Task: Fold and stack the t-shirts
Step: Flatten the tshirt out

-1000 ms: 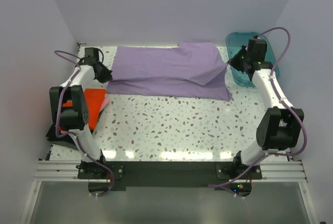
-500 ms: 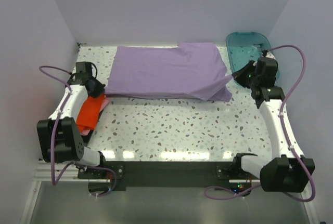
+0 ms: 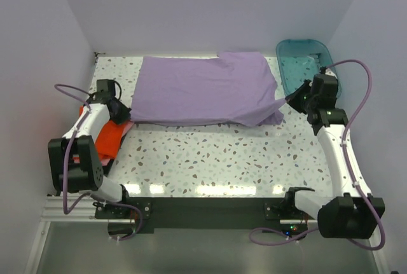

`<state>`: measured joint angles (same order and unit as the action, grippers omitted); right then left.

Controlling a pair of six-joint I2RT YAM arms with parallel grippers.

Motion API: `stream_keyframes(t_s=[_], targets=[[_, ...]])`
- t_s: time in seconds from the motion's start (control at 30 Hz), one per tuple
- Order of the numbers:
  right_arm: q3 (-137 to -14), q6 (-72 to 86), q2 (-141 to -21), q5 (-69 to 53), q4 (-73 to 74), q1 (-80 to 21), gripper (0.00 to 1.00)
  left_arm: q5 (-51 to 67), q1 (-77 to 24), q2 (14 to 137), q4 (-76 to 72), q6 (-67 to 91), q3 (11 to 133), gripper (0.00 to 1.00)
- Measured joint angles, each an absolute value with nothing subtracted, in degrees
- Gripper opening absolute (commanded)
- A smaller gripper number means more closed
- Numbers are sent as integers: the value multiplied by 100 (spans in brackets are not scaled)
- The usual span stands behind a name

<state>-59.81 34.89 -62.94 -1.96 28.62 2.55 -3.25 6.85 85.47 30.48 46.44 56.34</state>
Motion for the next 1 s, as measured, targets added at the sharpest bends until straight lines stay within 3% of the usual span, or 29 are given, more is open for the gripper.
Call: stream_keyframes(t_s=[0.33, 0.73, 1.0], targets=[[-6396, 3489, -7054, 58, 2891, 255, 0, -178, 690, 9443, 2926, 4593, 6305, 0], [-5570, 3605, -5194, 45, 3096, 252, 0, -176, 694, 8748, 2928, 4589, 5745, 0], [-5293, 3605, -4584, 60, 3548, 252, 0, -185, 703, 7972, 2976, 4589, 5118, 0]])
